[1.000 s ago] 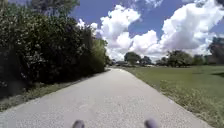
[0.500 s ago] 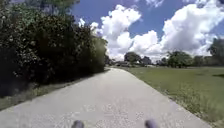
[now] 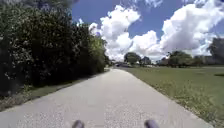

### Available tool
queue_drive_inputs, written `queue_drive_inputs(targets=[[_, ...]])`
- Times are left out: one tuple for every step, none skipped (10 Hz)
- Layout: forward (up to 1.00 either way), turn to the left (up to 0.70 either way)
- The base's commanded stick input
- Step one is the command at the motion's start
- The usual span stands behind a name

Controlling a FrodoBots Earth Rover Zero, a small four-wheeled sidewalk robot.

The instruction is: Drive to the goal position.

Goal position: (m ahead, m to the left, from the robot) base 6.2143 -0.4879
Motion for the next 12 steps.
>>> queue_drive_inputs(targets=[[0.5,0.0],[0.5,0.0],[0.5,0.0],[0.5,0.0],[0.5,0.0],[0.5,0.0],[0.5,0.0],[0.5,0.0],[0.5,0.0],[0.5,0.0],[0.5,0.0],[0.5,0.0]])
